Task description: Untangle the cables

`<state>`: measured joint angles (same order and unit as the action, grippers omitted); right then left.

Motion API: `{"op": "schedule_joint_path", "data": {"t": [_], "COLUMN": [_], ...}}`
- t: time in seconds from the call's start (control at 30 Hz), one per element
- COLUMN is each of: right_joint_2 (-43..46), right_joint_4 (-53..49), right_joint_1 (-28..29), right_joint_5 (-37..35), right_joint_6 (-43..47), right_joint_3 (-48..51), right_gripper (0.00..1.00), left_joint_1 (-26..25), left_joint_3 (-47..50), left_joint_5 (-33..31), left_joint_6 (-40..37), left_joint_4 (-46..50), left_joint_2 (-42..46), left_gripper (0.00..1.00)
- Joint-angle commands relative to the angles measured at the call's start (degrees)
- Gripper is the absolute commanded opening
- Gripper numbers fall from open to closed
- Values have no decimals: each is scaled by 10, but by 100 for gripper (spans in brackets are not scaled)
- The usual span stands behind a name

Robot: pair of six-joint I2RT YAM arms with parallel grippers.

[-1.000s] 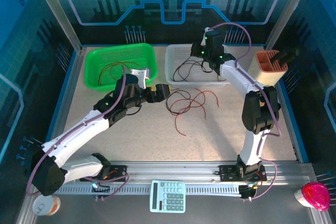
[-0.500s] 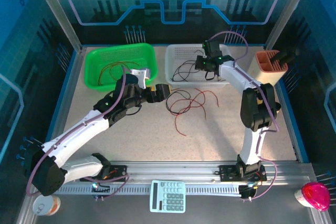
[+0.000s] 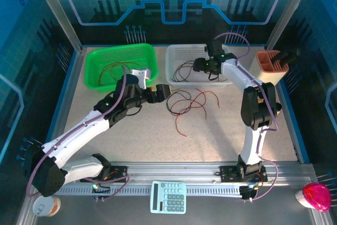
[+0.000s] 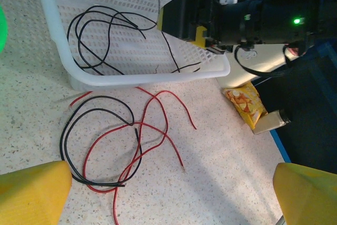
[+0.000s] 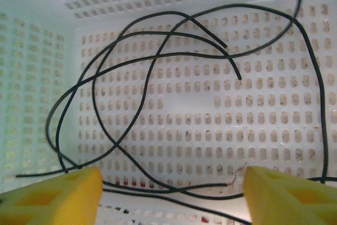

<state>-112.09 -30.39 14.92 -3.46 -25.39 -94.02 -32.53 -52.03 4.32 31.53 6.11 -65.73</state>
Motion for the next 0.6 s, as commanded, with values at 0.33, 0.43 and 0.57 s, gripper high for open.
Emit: {"op": "schedule_joint_path", "data": {"t": [0.33,0.43,0.57], "right_joint_2": [246,297,307], "right_joint_4": [28,49,75], "right_joint_1": [46,96,177], "right_joint_5": [55,39,-4], "right_joint_6": [-10,-24,-49], "right_joint_3": [136,243,342], "right_gripper": [71,70,70], "left_joint_1": [-3,-3,2], "left_joint_3": [2,12,22], "left_joint_5": [-32,-52,-123], "left_joint_6": [1,1,17], "left_joint_4": [5,17,62], "left_joint_2": [8,7,13], "left_gripper": [99,99,99]}}
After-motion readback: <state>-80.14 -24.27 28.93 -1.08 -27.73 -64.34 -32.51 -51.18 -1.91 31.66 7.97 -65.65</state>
